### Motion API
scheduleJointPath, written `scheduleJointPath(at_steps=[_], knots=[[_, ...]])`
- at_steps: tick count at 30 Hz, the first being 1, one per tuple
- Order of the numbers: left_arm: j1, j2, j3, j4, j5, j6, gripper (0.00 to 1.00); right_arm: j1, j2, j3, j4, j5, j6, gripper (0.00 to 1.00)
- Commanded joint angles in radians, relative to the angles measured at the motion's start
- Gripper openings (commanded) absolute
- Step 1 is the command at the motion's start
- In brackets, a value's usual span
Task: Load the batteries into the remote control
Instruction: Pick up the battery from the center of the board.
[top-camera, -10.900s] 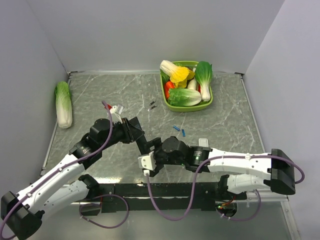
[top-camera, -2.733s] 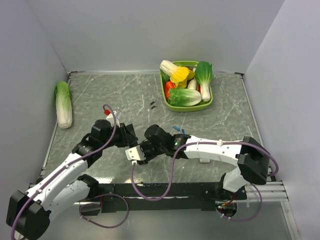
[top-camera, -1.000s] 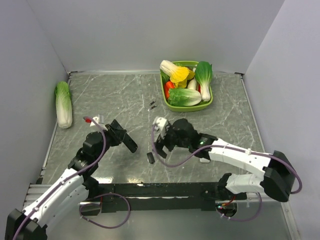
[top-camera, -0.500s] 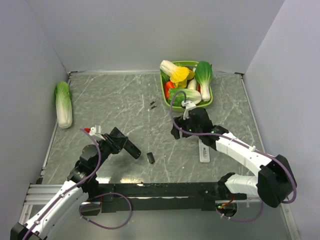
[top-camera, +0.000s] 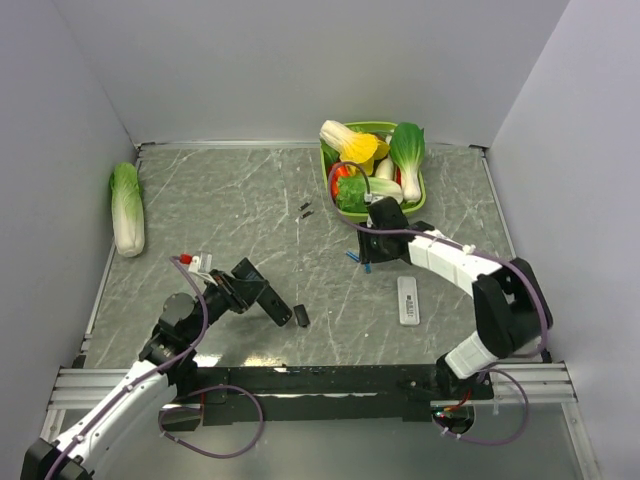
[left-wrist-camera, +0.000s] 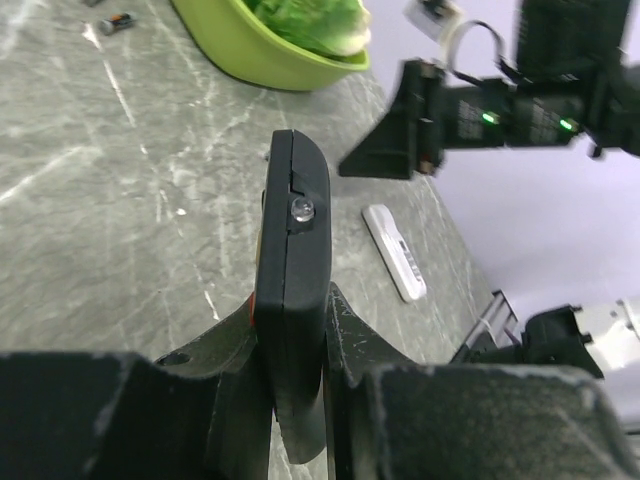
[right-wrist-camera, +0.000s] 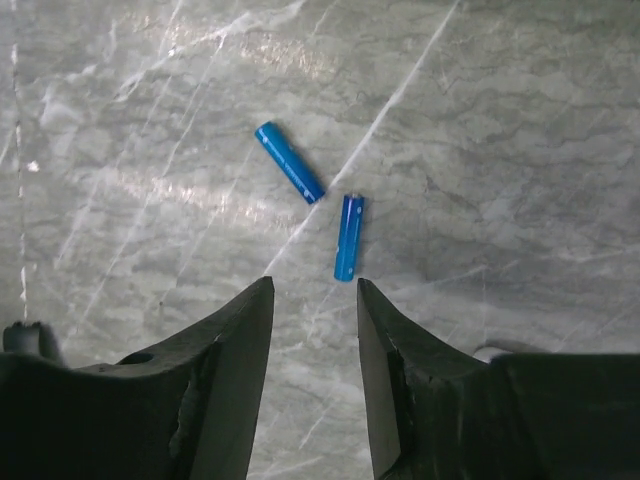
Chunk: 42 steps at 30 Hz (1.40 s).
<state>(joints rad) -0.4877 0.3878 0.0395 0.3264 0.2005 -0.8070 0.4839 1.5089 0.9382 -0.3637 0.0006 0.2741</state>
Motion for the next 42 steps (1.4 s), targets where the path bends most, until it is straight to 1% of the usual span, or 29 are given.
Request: scheduleJointPath(at_steps=[1, 2, 5, 8, 12, 14, 19, 20, 27, 29, 30, 31, 34, 38, 42], knots=[[0.003, 0.013, -0.004, 0.094, 0.074, 0.031, 0.01, -0.01, 0.088, 0.094, -0.043, 0.026, 0.023, 0.46], [0.003, 0.013, -0.001, 0.095, 0.08, 0.034, 0.01, -0.011, 0.103, 0.1, -0.044, 0.022, 0.024, 0.43], [0.003, 0.013, 0.0, 0.095, 0.086, 0.034, 0.01, -0.011, 0.14, 0.113, -0.031, 0.024, 0.03, 0.41], [0.003, 0.011, 0.003, 0.091, 0.092, 0.035, 0.01, -0.011, 0.175, 0.128, -0.04, 0.05, 0.033, 0.37], [0.003, 0.013, 0.005, 0.092, 0.099, 0.032, 0.01, -0.01, 0.203, 0.128, -0.038, 0.067, 0.036, 0.36], [0.003, 0.016, 0.007, 0.094, 0.099, 0.032, 0.01, -0.011, 0.215, 0.126, -0.038, 0.07, 0.037, 0.34], [0.003, 0.029, 0.01, 0.106, 0.108, 0.028, 0.01, -0.011, 0.243, 0.12, -0.04, 0.078, 0.037, 0.33], [0.003, 0.033, 0.011, 0.108, 0.109, 0.026, 0.01, -0.011, 0.244, 0.119, -0.04, 0.081, 0.037, 0.31], [0.003, 0.036, 0.008, 0.125, 0.117, 0.009, 0.01, -0.01, 0.277, 0.119, -0.04, 0.102, 0.031, 0.31], [0.003, 0.034, 0.008, 0.129, 0.117, 0.005, 0.01, -0.01, 0.274, 0.113, -0.04, 0.113, 0.03, 0.22], [0.003, 0.036, 0.008, 0.129, 0.12, 0.003, 0.01, -0.008, 0.257, 0.108, -0.035, 0.113, 0.028, 0.19], [0.003, 0.037, 0.01, 0.131, 0.122, 0.002, 0.01, -0.007, 0.245, 0.091, -0.028, 0.114, 0.027, 0.13], [0.003, 0.046, 0.01, 0.145, 0.125, -0.008, 0.01, 0.007, 0.166, 0.047, 0.011, 0.113, 0.008, 0.06], [0.003, 0.063, 0.002, 0.194, 0.123, -0.037, 0.01, 0.041, 0.019, -0.009, 0.054, 0.116, -0.021, 0.01], [0.003, 0.094, -0.007, 0.259, 0.109, -0.07, 0.01, 0.108, -0.125, -0.081, 0.121, 0.11, -0.038, 0.0]])
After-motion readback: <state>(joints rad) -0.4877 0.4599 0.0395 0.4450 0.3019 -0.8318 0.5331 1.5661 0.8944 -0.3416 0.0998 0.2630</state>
